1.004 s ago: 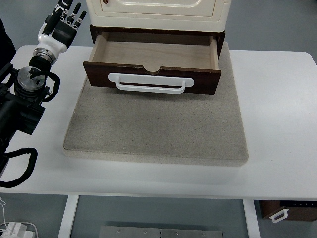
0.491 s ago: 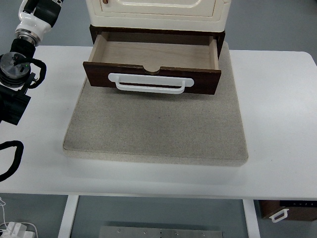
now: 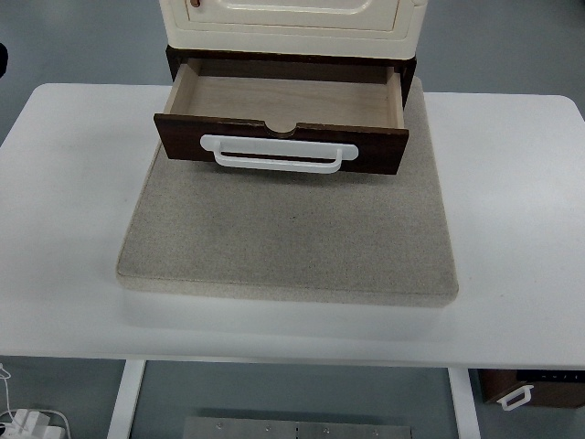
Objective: Close the drawer under the combination cabinet
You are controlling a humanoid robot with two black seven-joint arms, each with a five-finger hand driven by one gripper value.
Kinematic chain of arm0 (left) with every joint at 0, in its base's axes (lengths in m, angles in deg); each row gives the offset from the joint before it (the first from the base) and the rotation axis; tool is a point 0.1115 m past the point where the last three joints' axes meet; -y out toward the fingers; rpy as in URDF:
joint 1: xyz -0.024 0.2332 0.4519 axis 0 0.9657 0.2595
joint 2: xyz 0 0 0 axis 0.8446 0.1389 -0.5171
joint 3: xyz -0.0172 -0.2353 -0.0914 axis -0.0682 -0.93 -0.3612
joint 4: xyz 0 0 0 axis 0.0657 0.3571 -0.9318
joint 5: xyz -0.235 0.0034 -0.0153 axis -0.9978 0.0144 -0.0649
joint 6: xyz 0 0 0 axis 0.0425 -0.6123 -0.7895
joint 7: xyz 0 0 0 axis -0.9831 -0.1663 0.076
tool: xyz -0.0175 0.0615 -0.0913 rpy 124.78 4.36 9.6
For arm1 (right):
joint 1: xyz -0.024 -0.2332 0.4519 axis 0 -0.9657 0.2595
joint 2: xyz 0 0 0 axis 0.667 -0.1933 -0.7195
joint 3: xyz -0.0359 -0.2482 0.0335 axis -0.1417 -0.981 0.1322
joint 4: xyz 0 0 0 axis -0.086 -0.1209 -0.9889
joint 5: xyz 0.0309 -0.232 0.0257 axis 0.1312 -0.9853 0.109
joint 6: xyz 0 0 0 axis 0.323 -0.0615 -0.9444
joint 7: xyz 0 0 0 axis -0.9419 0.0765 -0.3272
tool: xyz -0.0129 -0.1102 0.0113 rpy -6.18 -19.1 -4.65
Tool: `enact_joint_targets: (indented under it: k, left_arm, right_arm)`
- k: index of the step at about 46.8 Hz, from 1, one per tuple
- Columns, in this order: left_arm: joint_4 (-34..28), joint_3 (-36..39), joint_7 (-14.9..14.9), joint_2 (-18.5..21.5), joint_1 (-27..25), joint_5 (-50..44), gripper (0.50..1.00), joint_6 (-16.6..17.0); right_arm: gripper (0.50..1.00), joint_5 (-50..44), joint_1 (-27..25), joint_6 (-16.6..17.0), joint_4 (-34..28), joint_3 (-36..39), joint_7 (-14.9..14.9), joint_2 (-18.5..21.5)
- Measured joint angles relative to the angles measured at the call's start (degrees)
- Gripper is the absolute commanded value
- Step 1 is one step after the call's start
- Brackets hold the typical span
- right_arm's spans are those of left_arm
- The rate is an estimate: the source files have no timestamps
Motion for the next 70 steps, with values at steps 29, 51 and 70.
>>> enact_joint_targets:
  k: [29,51,70]
  left_arm:
    - [-33.31,15.44,-0.01,11.12,-0.47,2.44,1.0,1.46]
    - [-47.69,38.52,-0.38,12.58,-7.82,15.8,1.0,4.88]
    - [-50.34,53.03,-9.96,12.21,-12.65,24.17,1.0,3.86]
  right_arm:
    - [0.952,0.0,-0.03,0.0,0.02,0.0,0.0,0.0]
    - [0.952,0.0,-0.02,-0.01,0.02,0.0,0.0,0.0]
    - [0.952,0.0,-0.01,0.0,0.05,0.0,0.01,0.0]
